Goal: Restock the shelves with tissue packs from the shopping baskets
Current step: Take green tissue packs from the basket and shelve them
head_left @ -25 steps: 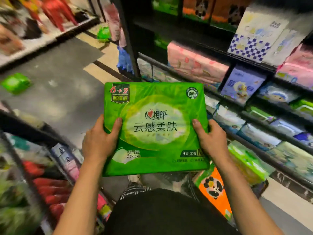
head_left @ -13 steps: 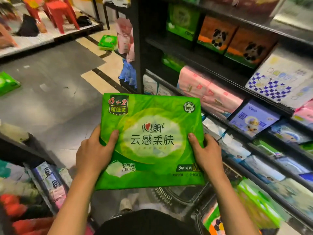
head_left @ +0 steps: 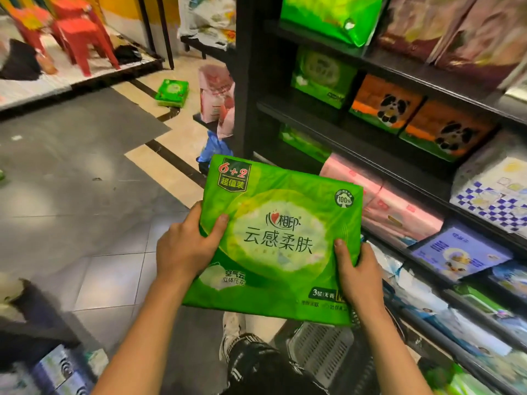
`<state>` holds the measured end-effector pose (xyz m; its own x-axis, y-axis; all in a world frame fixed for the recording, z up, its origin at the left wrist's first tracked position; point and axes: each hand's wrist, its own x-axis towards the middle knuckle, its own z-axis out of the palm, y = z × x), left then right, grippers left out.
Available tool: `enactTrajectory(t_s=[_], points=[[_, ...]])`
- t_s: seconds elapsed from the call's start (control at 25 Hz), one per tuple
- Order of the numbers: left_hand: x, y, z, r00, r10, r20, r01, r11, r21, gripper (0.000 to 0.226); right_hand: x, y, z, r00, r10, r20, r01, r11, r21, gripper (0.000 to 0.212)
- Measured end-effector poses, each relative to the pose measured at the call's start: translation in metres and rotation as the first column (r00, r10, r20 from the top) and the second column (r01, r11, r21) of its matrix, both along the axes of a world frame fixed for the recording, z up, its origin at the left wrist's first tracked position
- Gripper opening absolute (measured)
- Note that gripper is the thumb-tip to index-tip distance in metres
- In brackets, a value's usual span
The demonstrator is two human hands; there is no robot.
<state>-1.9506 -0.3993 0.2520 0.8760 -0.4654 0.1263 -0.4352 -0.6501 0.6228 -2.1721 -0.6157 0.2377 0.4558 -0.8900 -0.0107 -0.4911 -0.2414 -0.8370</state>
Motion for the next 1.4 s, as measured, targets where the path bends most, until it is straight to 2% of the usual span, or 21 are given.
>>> enactTrajectory(t_s=[0.16, 0.36, 0.6, 0.72, 0.8, 0.92, 1.0, 1.04, 1.12, 1.16, 1.2, 1.28, 1.32, 1.4], points=[[0.098, -0.041, 0.001, 1.0, 0.005, 0.028, -0.006, 0.999, 0.048, 0.054, 0.1, -0.041, -0.016, 0.999, -0.006, 0.045, 0.007, 1.0, -0.012, 0.039], [0.218, -0.099, -0.004, 0.999, 0.025, 0.02, -0.025, 1.0, 0.007, 0.066, 0.226, -0.11, -0.015, 0.998, 0.008, 0.055, -0.006, 0.999, -0.033, 0.041], [0.309, -0.193, 0.004, 0.996, -0.084, 0.009, 0.084, 0.996, -0.028, 0.076, 0.296, -0.178, 0.009, 0.997, -0.044, 0.057, 0.047, 0.998, -0.045, 0.028], [0.343, -0.244, -0.002, 0.985, -0.17, -0.012, 0.17, 0.985, -0.014, 0.077, 0.31, -0.204, 0.003, 0.989, -0.147, 0.031, 0.148, 0.988, -0.044, 0.033], [0.366, -0.283, -0.012, 0.963, -0.263, -0.057, 0.263, 0.965, -0.006, 0.073, 0.316, -0.219, -0.006, 0.973, -0.23, 0.006, 0.229, 0.972, -0.056, 0.038], [0.409, -0.352, -0.031, 0.908, -0.391, -0.149, 0.381, 0.92, -0.089, 0.074, 0.336, -0.244, -0.017, 0.933, -0.358, -0.022, 0.355, 0.931, -0.087, 0.047], [0.441, -0.399, -0.039, 0.831, -0.488, -0.266, 0.464, 0.873, -0.152, 0.077, 0.359, -0.264, -0.023, 0.906, -0.422, -0.021, 0.418, 0.903, -0.1, 0.057], [0.457, -0.422, -0.044, 0.782, -0.529, -0.33, 0.499, 0.848, -0.176, 0.067, 0.371, -0.273, -0.024, 0.897, -0.441, -0.018, 0.437, 0.892, -0.114, 0.057], [0.487, -0.466, -0.046, 0.68, -0.626, -0.382, 0.575, 0.778, -0.251, 0.048, 0.396, -0.294, -0.022, 0.899, -0.438, -0.022, 0.432, 0.893, -0.124, 0.049], [0.502, -0.485, -0.045, 0.64, -0.671, -0.374, 0.604, 0.74, -0.296, 0.051, 0.407, -0.305, -0.019, 0.906, -0.421, -0.032, 0.415, 0.902, -0.118, 0.042], [0.516, -0.5, -0.043, 0.63, -0.689, -0.358, 0.615, 0.725, -0.311, 0.06, 0.417, -0.317, -0.015, 0.919, -0.392, -0.034, 0.387, 0.916, -0.109, 0.037], [0.537, -0.519, -0.038, 0.647, -0.701, -0.3, 0.648, 0.713, -0.267, 0.084, 0.43, -0.339, -0.007, 0.943, -0.331, -0.028, 0.326, 0.939, -0.108, 0.039], [0.542, -0.525, -0.039, 0.657, -0.699, -0.283, 0.648, 0.715, -0.263, 0.089, 0.434, -0.347, -0.003, 0.952, -0.305, -0.034, 0.299, 0.947, -0.118, 0.041], [0.544, -0.532, -0.038, 0.675, -0.694, -0.252, 0.626, 0.719, -0.302, 0.082, 0.443, -0.359, 0.004, 0.962, -0.271, -0.032, 0.261, 0.948, -0.182, 0.044]])
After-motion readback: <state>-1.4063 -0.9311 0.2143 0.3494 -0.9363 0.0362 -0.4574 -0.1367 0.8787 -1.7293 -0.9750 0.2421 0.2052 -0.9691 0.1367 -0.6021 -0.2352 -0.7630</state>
